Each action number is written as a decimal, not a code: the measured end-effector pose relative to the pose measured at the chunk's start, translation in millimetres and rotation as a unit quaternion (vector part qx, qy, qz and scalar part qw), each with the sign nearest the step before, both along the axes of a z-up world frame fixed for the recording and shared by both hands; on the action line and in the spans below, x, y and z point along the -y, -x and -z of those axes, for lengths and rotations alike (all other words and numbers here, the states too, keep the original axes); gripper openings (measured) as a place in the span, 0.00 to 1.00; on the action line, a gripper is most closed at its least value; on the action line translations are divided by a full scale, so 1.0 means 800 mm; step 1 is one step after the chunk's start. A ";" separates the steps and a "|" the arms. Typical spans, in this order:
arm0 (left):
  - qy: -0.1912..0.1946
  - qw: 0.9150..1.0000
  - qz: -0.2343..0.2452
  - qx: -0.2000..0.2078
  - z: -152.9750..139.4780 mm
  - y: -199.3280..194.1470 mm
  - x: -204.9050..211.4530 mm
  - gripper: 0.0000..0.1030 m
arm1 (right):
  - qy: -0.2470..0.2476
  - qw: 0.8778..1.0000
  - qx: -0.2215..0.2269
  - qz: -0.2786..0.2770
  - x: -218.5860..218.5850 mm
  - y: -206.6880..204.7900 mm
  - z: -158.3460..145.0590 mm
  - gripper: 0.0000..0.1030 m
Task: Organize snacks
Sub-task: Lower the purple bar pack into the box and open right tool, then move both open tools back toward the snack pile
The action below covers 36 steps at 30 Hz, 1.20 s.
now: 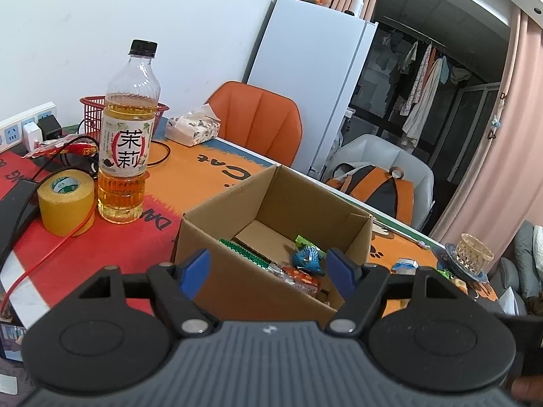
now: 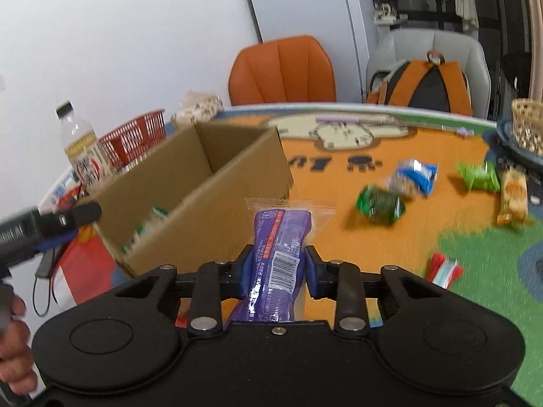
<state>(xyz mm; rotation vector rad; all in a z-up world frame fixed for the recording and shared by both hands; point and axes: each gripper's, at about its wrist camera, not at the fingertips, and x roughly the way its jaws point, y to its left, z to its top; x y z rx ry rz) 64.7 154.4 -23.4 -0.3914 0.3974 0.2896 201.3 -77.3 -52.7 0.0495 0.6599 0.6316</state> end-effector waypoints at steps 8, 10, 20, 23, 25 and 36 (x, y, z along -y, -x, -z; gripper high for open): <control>0.007 1.000 0.002 0.003 0.002 -0.002 -0.009 0.72 | -0.020 0.999 0.043 -0.009 -0.019 -0.010 -0.045 0.30; 0.009 1.000 0.002 0.004 0.002 -0.002 -0.012 0.72 | -0.021 0.998 0.053 -0.013 -0.028 -0.013 -0.055 0.30; 0.018 1.000 -0.006 0.004 0.006 0.000 -0.031 0.72 | -0.028 0.995 0.083 -0.042 -0.084 -0.023 -0.079 0.30; 0.025 1.000 -0.011 0.005 0.008 0.000 -0.037 0.72 | -0.058 0.992 0.098 -0.050 -0.092 -0.025 -0.085 0.32; 0.026 1.000 -0.012 0.005 0.007 0.000 -0.040 0.72 | -0.067 0.990 0.112 -0.056 -0.096 -0.023 -0.087 0.38; 0.025 1.000 -0.012 0.008 0.003 0.000 -0.037 0.72 | -0.058 0.995 0.075 -0.041 -0.064 -0.014 -0.061 0.56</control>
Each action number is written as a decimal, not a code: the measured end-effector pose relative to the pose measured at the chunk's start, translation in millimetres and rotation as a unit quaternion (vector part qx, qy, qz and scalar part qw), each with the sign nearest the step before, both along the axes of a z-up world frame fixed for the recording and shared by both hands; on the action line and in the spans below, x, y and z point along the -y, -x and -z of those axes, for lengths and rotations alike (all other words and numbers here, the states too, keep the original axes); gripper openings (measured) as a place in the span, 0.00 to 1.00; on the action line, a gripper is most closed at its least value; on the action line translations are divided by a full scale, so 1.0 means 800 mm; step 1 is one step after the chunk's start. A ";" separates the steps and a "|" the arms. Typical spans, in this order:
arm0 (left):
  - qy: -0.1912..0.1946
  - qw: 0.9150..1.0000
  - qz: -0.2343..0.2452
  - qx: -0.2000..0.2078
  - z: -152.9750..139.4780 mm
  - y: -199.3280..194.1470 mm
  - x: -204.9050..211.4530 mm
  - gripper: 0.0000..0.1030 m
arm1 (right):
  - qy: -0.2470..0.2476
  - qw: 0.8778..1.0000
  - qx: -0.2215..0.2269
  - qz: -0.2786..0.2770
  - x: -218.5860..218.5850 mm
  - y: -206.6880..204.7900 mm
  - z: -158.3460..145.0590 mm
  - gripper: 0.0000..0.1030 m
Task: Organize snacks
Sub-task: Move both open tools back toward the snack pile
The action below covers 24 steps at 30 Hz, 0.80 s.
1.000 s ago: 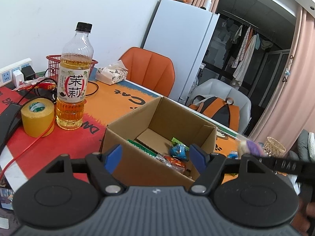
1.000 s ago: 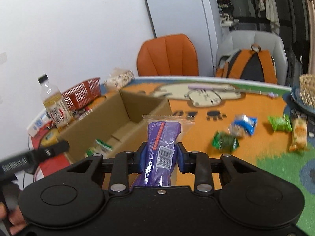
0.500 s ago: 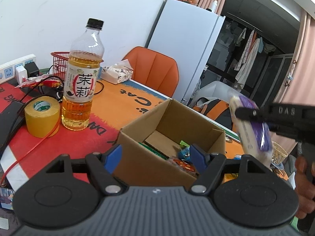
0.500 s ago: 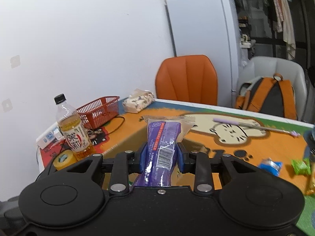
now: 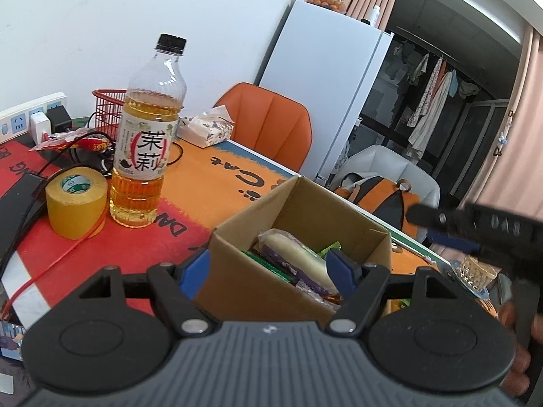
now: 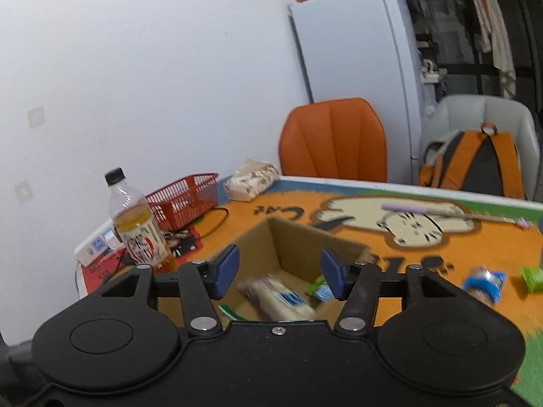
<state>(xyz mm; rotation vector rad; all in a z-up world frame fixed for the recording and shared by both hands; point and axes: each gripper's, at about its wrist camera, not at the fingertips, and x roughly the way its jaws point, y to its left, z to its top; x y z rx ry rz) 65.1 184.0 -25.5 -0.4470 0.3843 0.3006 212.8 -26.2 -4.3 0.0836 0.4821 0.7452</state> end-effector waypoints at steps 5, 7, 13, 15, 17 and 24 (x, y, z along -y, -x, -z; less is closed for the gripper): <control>-0.006 1.000 0.014 0.002 -0.006 -0.005 0.019 0.72 | 0.005 1.000 -0.002 0.023 0.036 0.005 0.007 0.71; -0.010 1.000 0.020 0.004 -0.009 -0.007 0.029 0.76 | 0.005 0.999 -0.002 0.035 0.050 0.005 0.007 0.76; -0.019 0.999 0.041 0.005 -0.015 -0.015 0.060 0.81 | 0.005 0.998 -0.006 0.070 0.095 0.007 0.011 1.00; -0.021 0.999 0.049 0.002 -0.017 -0.019 0.069 0.83 | 0.007 0.997 -0.005 0.081 0.111 0.008 0.013 1.00; -0.025 0.998 0.055 0.005 -0.020 -0.022 0.080 0.87 | 0.002 0.996 -0.009 0.088 0.127 0.008 0.015 1.00; -0.036 0.996 0.087 0.008 -0.027 -0.038 0.121 0.88 | 0.001 0.991 -0.022 0.136 0.187 0.003 0.027 1.00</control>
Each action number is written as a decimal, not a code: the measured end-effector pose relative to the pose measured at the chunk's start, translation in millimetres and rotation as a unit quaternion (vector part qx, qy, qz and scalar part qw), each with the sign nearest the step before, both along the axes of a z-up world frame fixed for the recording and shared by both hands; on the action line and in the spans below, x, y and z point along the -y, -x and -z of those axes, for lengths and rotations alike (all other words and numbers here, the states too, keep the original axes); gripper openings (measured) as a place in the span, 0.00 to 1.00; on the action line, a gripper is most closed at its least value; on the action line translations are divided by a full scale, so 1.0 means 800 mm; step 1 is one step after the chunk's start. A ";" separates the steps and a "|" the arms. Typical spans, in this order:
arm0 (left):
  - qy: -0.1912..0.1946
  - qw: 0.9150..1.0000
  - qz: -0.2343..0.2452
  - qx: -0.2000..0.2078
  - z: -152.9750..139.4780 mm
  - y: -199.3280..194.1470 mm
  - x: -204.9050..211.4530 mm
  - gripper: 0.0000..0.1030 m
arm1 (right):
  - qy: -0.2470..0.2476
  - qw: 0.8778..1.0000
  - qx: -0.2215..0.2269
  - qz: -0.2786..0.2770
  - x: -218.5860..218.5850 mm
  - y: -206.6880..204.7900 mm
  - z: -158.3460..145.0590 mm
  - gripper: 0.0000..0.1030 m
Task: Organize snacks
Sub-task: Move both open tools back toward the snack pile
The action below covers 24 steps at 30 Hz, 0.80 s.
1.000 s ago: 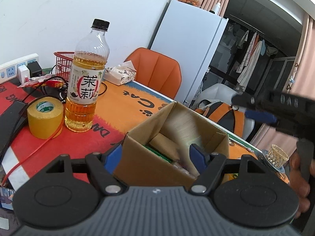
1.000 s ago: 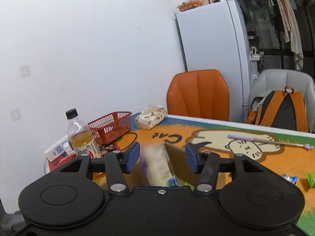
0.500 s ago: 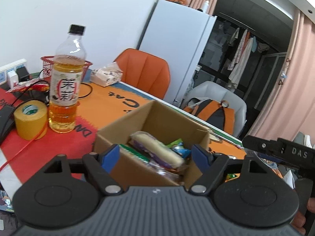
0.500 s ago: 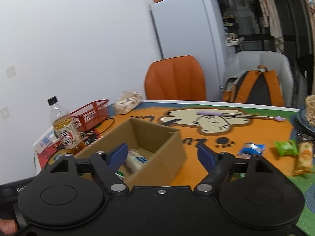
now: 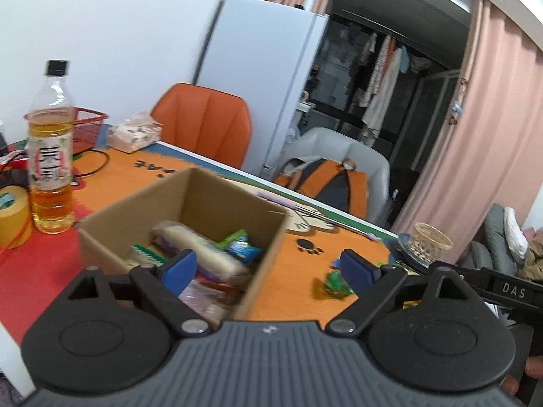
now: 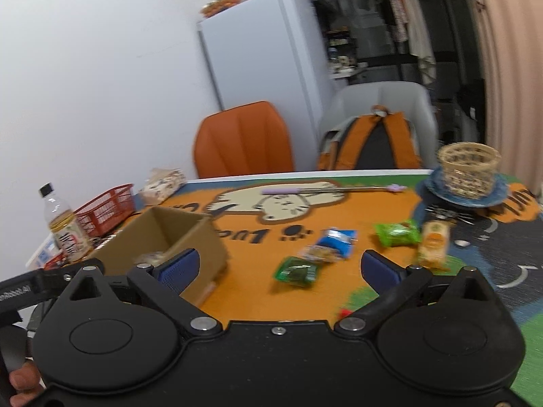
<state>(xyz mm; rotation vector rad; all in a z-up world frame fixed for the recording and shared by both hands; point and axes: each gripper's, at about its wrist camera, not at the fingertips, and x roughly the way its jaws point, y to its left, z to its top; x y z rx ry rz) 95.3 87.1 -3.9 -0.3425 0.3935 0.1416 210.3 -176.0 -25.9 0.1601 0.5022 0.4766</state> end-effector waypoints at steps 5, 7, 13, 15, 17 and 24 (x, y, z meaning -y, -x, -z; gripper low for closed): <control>-0.007 0.999 0.036 0.000 -0.001 -0.017 0.036 0.88 | 0.008 0.999 -0.007 0.033 0.039 -0.003 0.006 1.00; -0.005 0.999 0.048 0.001 0.002 -0.024 0.050 0.88 | 0.003 0.999 -0.006 0.035 0.052 -0.002 0.009 1.00; 0.003 0.997 0.078 -0.012 0.021 -0.050 0.089 0.88 | 0.005 0.998 -0.003 0.055 0.087 0.003 0.017 1.00; 0.005 0.996 0.088 -0.016 0.029 -0.059 0.102 0.88 | 0.006 0.998 -0.002 0.070 0.101 0.004 0.018 1.00; 0.006 0.995 0.097 -0.025 0.036 -0.066 0.114 0.88 | 0.006 0.996 -0.006 0.086 0.117 0.005 0.021 1.00; 0.004 0.991 0.129 -0.041 0.058 -0.084 0.159 0.88 | 0.014 0.992 -0.016 0.122 0.168 0.014 0.035 1.00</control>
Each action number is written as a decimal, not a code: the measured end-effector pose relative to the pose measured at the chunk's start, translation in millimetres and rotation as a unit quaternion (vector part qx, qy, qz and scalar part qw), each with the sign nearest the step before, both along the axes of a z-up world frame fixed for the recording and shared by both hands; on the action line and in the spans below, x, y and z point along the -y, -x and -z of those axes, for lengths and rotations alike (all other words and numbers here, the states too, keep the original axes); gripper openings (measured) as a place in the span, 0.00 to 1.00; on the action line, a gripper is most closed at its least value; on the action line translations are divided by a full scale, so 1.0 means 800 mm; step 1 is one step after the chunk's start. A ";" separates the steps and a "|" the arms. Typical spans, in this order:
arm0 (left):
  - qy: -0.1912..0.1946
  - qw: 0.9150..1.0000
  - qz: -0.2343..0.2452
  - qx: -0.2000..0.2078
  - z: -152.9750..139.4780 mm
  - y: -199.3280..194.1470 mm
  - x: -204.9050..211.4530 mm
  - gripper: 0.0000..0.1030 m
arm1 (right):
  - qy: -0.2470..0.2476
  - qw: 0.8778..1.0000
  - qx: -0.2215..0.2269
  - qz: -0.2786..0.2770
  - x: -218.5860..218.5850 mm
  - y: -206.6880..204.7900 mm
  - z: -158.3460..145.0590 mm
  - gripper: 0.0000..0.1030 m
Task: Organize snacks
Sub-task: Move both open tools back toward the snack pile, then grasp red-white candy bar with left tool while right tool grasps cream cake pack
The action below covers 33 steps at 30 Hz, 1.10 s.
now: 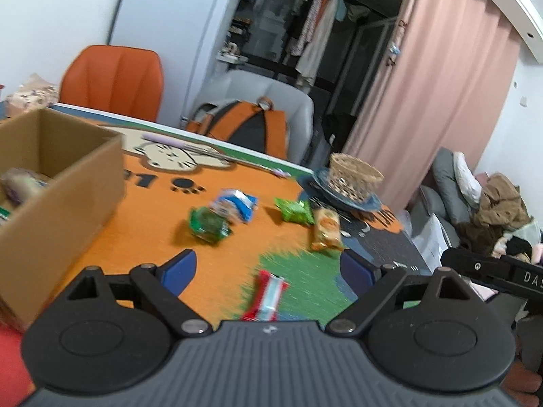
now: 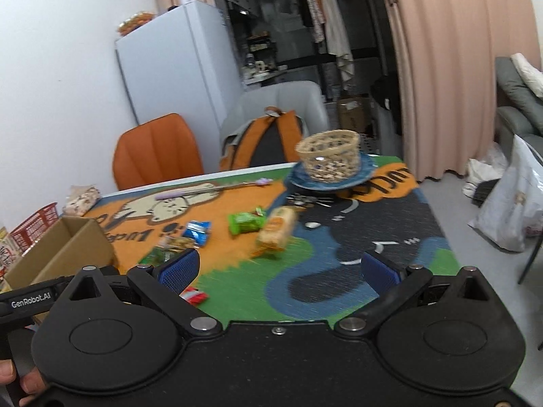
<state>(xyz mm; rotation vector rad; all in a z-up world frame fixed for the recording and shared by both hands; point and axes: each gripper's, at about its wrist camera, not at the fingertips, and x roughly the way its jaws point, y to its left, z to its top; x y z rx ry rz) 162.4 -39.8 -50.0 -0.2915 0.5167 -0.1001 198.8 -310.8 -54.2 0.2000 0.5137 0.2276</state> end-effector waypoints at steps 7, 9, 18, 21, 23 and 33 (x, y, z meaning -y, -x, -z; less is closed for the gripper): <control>-0.012 1.000 0.018 -0.017 0.017 -0.010 0.029 0.88 | -0.010 1.000 -0.012 0.022 0.028 -0.001 0.011 1.00; -0.016 0.999 0.020 -0.023 0.023 -0.014 0.036 0.88 | -0.010 1.000 -0.013 0.022 0.033 -0.001 0.015 1.00; -0.043 0.997 0.036 -0.059 0.057 -0.037 0.069 0.86 | -0.021 0.999 -0.027 0.037 0.061 -0.003 0.032 1.00; -0.052 0.996 0.034 -0.068 0.070 -0.039 0.073 0.85 | -0.020 0.999 -0.036 0.036 0.061 -0.005 0.041 1.00; -0.056 0.995 0.032 -0.075 0.075 -0.042 0.072 0.80 | -0.020 0.999 -0.038 0.033 0.060 -0.007 0.045 1.00; -0.074 0.995 0.016 -0.064 0.077 -0.049 0.062 0.46 | -0.023 0.998 -0.049 0.012 0.038 -0.028 0.056 1.00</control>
